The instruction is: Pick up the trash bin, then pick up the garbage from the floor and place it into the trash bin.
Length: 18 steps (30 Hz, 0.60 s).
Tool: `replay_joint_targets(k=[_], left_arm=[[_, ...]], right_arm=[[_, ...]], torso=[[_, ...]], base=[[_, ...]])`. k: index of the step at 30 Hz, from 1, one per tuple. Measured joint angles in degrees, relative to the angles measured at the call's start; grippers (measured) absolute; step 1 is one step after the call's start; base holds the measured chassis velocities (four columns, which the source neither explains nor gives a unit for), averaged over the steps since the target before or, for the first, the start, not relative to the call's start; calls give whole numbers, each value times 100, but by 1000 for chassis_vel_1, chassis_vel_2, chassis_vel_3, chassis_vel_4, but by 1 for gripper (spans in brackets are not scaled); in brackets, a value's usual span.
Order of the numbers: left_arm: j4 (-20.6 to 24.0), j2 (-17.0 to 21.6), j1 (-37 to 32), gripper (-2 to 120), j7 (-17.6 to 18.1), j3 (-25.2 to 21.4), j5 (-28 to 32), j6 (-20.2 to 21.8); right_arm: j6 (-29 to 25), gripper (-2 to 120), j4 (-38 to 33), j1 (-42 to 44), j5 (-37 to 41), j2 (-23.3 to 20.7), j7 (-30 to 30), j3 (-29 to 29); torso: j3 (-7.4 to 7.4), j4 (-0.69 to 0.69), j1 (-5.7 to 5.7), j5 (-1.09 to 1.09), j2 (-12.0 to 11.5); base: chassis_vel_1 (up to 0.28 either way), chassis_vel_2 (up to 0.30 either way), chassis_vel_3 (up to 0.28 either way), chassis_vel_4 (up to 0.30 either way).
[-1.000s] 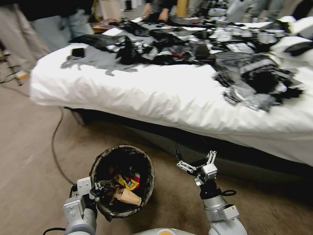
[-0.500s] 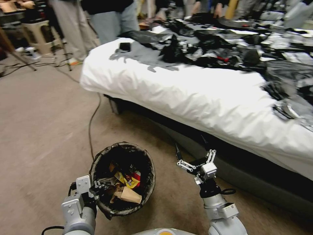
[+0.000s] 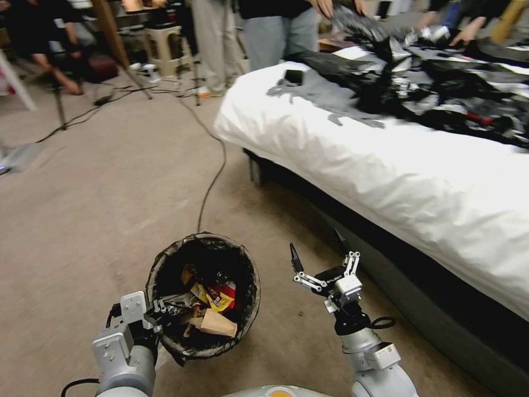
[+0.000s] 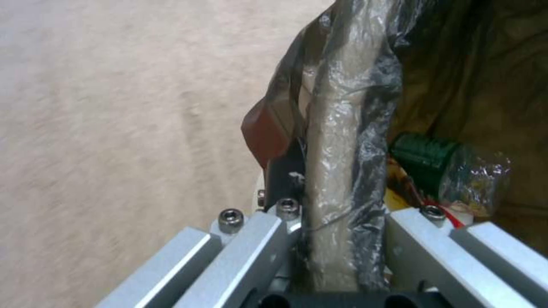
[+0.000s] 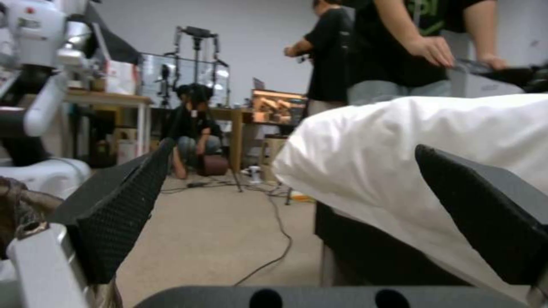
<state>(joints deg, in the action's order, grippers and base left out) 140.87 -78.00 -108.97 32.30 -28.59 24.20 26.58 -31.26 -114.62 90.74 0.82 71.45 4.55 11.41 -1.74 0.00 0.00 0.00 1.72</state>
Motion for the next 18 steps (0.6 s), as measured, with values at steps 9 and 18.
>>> replay_joint_targets(k=[9,18], left_arm=[[20,-6,26,0,7,12,27,19],[13,-20,54,0,16,16,35,20]], right_arm=[[0,100,-2,20,-21,-6,-41,25],[11,100,20,-9,-23,-6,-69,11]], torso=[[0,0,0,0,0],[0,0,0,0,0]], base=[[130,125,120,110],[129,120,125,126]])
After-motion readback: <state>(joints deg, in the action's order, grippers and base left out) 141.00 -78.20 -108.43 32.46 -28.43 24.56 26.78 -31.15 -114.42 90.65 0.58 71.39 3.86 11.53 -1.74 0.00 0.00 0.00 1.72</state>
